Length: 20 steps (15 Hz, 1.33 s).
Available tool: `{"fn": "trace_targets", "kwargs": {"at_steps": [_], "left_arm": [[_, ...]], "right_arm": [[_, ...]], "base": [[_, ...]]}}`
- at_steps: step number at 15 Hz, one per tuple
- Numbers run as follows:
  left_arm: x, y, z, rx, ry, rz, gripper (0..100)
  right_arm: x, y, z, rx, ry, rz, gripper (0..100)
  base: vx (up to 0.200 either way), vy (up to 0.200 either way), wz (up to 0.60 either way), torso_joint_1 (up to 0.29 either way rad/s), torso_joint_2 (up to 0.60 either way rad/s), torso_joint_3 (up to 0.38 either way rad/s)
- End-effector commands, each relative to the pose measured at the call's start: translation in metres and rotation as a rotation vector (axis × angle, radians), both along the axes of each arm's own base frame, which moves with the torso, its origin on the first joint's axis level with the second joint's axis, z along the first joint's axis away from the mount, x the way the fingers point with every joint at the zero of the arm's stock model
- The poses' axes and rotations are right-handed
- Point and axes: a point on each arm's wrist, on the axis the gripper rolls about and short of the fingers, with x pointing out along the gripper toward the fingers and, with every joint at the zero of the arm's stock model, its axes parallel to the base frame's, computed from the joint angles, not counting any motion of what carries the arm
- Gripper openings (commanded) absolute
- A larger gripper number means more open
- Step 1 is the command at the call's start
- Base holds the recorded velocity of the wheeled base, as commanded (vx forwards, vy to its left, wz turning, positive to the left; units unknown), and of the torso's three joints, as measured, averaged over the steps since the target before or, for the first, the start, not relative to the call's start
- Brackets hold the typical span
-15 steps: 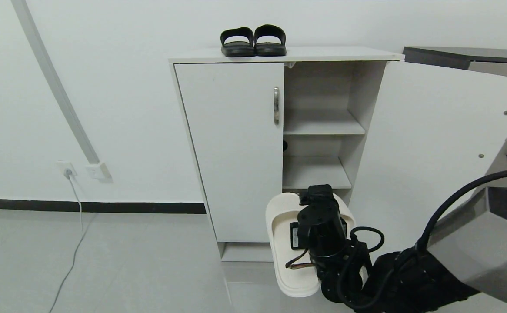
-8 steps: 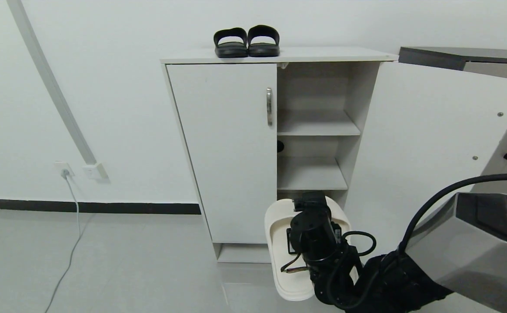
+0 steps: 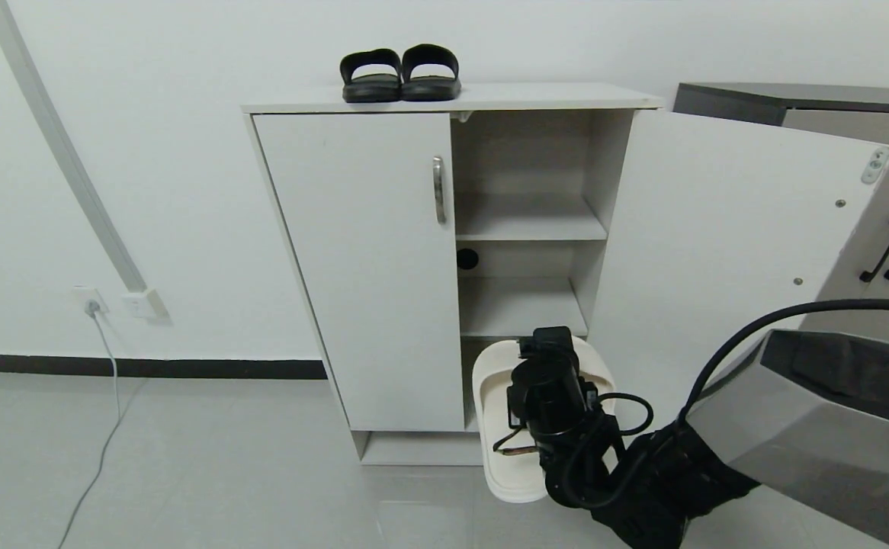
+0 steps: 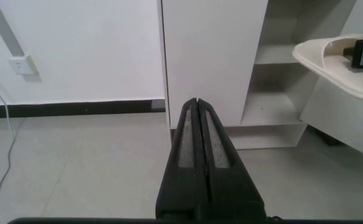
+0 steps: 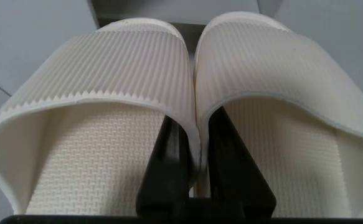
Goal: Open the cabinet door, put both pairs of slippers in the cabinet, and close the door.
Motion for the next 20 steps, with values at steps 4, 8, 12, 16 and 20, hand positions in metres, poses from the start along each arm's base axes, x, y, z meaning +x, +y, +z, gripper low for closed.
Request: {"fn": "trace_targets", "kwargs": {"at_steps": [4, 8, 12, 16, 20], "left_arm": [[0.0, 0.0, 0.0, 0.001, 0.003, 0.001, 0], [0.0, 0.0, 0.0, 0.001, 0.003, 0.001, 0], [0.0, 0.0, 0.0, 0.001, 0.003, -0.002, 0], [0.0, 0.0, 0.0, 0.001, 0.003, 0.0, 0], [0.0, 0.0, 0.0, 0.001, 0.003, 0.0, 0]], "right_arm": [[0.013, 0.0, -0.012, -0.009, 0.007, -0.021, 0], [0.013, 0.001, -0.016, -0.017, 0.015, -0.019, 0], [0.013, 0.002, -0.02, -0.021, 0.02, -0.02, 0], [0.015, 0.003, -0.026, -0.017, 0.013, -0.019, 0], [0.015, 0.003, -0.029, -0.022, 0.019, -0.016, 0]], "base": [[0.0, 0.0, 0.0, 0.0, 0.0, 0.0], [0.0, 0.0, 0.0, 0.0, 0.0, 0.0], [0.0, 0.0, 0.0, 0.0, 0.0, 0.0], [0.0, 0.0, 0.0, 0.001, 0.0, -0.049], [0.0, 0.0, 0.0, 0.002, 0.0, -0.179]]}}
